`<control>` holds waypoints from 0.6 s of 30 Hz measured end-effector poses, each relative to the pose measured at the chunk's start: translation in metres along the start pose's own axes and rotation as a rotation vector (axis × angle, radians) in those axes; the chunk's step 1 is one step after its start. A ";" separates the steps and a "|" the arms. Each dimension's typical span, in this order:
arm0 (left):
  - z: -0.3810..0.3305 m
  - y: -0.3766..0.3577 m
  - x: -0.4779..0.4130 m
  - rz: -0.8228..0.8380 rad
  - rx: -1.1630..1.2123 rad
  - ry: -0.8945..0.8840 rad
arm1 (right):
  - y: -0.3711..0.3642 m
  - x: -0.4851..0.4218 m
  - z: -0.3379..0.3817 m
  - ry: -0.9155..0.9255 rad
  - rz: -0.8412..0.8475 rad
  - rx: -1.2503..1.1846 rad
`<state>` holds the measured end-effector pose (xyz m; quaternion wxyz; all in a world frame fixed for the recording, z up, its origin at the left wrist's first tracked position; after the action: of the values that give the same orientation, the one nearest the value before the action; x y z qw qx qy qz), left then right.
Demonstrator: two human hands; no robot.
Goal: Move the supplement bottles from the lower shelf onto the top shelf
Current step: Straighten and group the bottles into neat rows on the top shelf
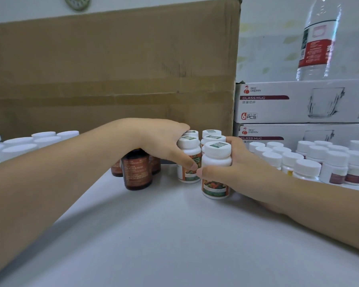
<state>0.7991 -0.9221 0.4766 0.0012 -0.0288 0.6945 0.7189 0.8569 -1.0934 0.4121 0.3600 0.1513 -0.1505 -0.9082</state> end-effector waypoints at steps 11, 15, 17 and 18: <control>0.004 -0.006 -0.003 0.004 -0.005 -0.016 | 0.001 -0.002 0.004 0.004 -0.005 0.033; 0.005 -0.008 -0.005 -0.027 -0.016 -0.022 | 0.004 -0.005 0.000 -0.003 -0.007 0.055; 0.005 -0.008 -0.005 -0.042 -0.033 -0.032 | 0.004 -0.006 0.000 -0.004 -0.011 0.071; 0.005 -0.008 -0.005 -0.044 -0.030 -0.034 | 0.004 -0.007 -0.001 -0.006 -0.009 0.066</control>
<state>0.8042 -0.9165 0.4685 0.0285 -0.0316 0.6828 0.7294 0.8645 -1.0917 0.4143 0.3505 0.1612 -0.1810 -0.9047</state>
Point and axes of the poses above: each hand's wrist, its own x-axis away from the middle knuckle, its own y-axis out of the back of the hand, z = x × y, the point moved 2 cm from there along -x, towards the middle knuckle, and after that the axes turned 5 degrees about -y, right-handed, at the moved point
